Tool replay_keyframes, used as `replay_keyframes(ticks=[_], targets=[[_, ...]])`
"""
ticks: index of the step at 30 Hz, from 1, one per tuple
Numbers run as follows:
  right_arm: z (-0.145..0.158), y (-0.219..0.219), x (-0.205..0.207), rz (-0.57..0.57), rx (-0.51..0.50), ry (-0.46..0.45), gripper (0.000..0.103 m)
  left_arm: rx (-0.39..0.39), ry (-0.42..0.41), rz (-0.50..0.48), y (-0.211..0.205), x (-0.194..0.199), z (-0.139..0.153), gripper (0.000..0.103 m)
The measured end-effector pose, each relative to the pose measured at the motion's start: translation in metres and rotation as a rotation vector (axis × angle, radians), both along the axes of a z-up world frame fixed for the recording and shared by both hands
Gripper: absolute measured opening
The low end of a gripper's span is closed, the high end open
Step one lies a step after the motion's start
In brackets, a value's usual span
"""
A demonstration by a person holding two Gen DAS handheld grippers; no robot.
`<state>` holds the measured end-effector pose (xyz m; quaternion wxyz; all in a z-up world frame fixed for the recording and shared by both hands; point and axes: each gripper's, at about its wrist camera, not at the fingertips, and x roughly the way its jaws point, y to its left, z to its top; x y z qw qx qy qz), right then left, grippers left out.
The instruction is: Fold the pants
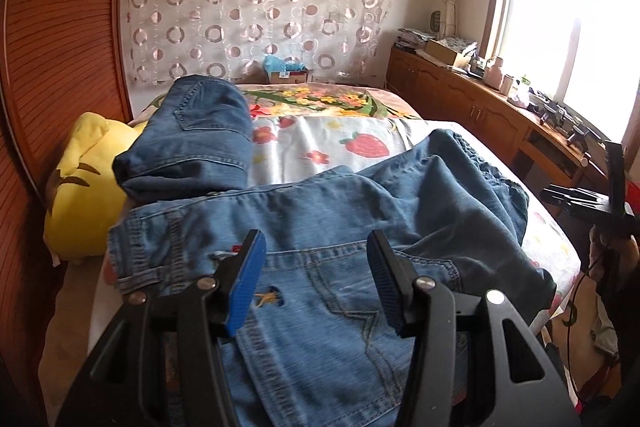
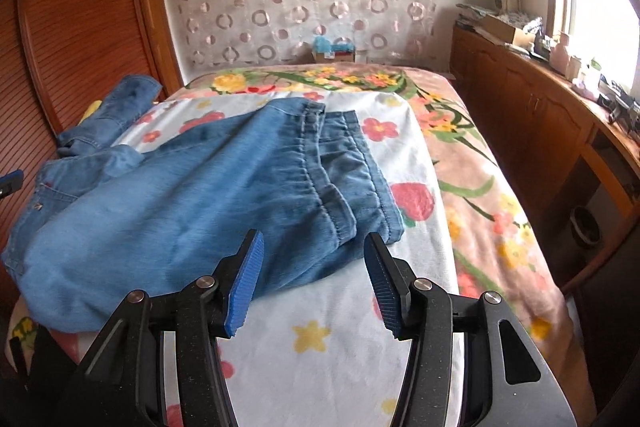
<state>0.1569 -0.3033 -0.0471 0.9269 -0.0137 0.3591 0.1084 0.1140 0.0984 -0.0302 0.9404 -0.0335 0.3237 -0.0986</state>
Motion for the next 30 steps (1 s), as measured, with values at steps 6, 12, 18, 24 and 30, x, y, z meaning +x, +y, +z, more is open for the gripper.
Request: replay_keyframes(ticks=[6,12,18,24,30], targets=[[-0.011,0.001,0.018,0.009,0.007,0.028,0.044,0.007,-0.009,0.008,-0.009,0.001,-0.003,0.052],[-0.023,0.007,0.031,0.008,-0.008,0.061,0.039,0.014,-0.030,0.021,-0.022,0.002,-0.009,0.052],[-0.032,0.006,0.039,-0.010,-0.006,0.086,0.039,0.016,-0.012,-0.006,-0.032,0.002,-0.014,0.052],[-0.040,0.008,0.044,-0.013,-0.024,0.106,0.037,0.019,-0.007,-0.021,-0.038,0.000,-0.016,0.052],[-0.039,0.011,0.045,-0.002,-0.050,0.088,0.007,0.020,-0.004,-0.030,-0.041,-0.003,-0.018,0.052]])
